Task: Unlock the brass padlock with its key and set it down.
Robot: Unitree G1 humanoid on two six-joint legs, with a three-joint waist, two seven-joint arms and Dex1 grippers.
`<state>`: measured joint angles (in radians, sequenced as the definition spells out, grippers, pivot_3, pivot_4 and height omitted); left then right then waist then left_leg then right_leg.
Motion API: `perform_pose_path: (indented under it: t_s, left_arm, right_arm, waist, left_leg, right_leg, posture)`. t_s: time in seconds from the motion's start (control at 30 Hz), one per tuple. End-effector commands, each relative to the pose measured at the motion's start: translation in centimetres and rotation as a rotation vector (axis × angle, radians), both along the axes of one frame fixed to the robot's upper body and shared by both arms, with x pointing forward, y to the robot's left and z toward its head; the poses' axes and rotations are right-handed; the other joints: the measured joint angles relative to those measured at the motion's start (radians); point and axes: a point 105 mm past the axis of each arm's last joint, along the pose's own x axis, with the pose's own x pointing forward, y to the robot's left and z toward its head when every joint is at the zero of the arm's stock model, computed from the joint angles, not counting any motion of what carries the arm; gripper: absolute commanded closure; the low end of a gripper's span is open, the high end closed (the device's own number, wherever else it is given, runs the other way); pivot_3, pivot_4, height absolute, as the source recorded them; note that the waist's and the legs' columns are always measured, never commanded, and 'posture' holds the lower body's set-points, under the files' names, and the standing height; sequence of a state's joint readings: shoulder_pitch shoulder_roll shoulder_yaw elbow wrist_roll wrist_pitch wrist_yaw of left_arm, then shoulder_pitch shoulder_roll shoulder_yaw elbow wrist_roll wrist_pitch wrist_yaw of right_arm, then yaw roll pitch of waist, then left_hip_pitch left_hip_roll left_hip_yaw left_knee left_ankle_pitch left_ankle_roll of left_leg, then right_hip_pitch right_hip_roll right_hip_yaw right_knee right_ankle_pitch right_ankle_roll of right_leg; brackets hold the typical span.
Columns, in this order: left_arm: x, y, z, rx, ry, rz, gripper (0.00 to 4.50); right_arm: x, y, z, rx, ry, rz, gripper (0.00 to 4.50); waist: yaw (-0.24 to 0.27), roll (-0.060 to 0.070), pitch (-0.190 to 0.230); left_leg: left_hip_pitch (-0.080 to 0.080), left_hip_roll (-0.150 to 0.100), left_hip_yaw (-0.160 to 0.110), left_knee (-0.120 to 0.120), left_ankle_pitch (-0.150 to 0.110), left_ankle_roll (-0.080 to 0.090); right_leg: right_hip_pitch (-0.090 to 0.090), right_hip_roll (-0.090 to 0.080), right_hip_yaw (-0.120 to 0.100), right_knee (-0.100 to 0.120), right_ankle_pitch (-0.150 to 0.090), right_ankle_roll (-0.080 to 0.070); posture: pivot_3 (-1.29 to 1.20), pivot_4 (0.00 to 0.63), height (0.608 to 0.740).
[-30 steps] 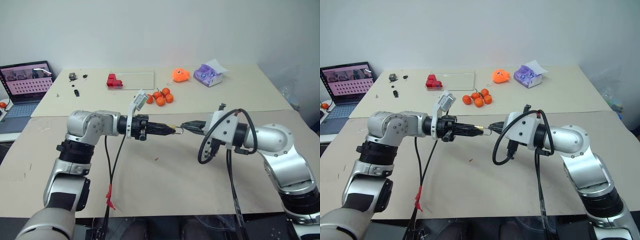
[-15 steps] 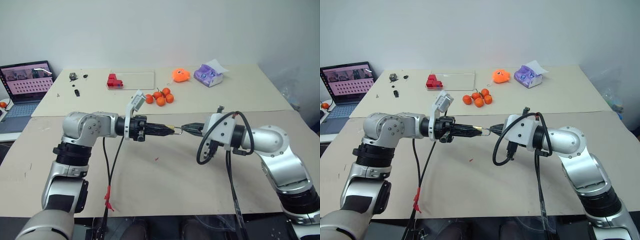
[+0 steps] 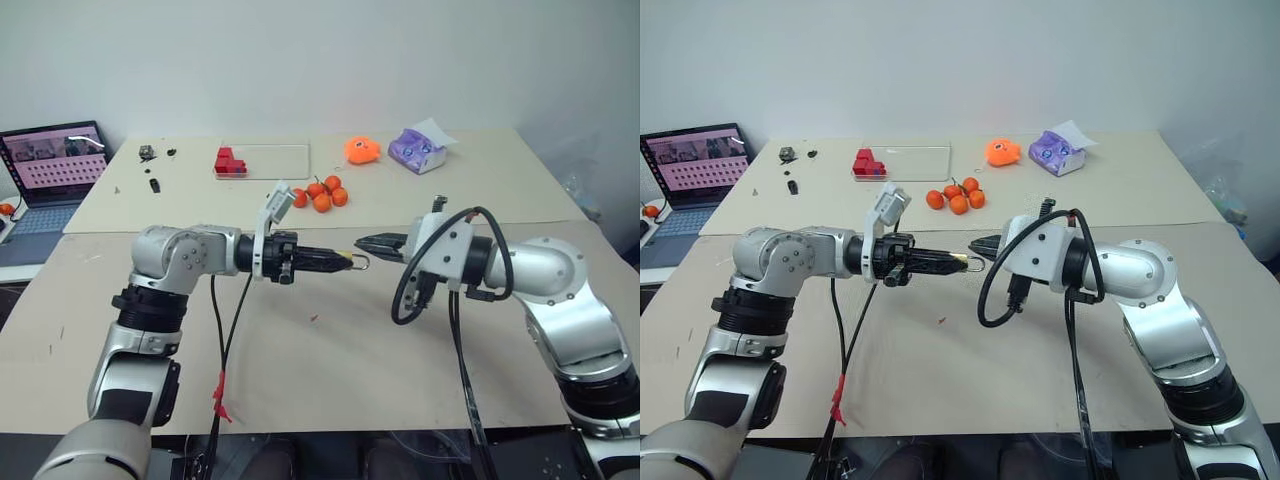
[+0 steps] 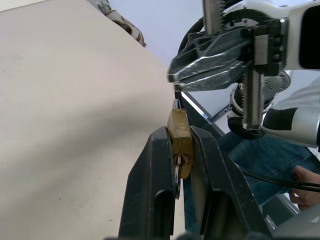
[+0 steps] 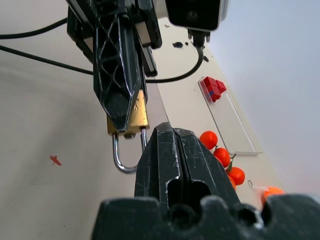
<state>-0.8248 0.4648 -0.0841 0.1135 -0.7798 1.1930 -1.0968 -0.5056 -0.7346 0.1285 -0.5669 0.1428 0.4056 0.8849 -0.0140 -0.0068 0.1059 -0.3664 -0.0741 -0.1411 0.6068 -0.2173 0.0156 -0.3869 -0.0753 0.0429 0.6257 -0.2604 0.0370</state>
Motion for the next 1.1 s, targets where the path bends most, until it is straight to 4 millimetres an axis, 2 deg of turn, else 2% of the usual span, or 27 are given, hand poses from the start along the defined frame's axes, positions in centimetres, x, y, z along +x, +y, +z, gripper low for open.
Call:
perform_pose_path:
  t_s: [0.03, 0.63, 1.1]
  left_arm:
    - [0.0, -0.2, 1.1, -0.027, -0.051, -0.019, 4.48]
    - [-0.5, 0.0, 2.1, -0.031, -0.070, -0.049, 4.48]
    - [-0.9, 0.1, 3.0, -0.031, -0.093, -0.055, 4.48]
  right_arm:
    - [-0.9, 0.1, 1.1, 0.005, -0.043, 0.012, 4.45]
    - [-1.0, -0.7, -0.8, -0.011, -0.004, -0.011, 4.45]
    - [-0.5, 0.0, -2.1, -0.029, 0.007, 0.052, 4.45]
  waist:
    - [0.000, 0.000, 0.000]
    - [-0.002, 0.000, 0.000]
    - [-0.001, 0.000, 0.000]
  left_leg:
    - [0.000, 0.000, 0.000, 0.000, 0.000, 0.000]
    - [0.000, 0.000, 0.000, 0.000, 0.000, 0.000]
    - [0.000, 0.000, 0.000, 0.000, 0.000, 0.000]
  right_leg:
    - [0.000, 0.000, 0.000, 0.000, 0.000, 0.000]
    - [0.000, 0.000, 0.000, 0.000, 0.000, 0.000]
    - [0.000, 0.000, 0.000, 0.000, 0.000, 0.000]
  posture:
    - [0.00, 0.150, 0.740]
    - [0.00, 0.150, 0.740]
    - [0.00, 0.150, 0.740]
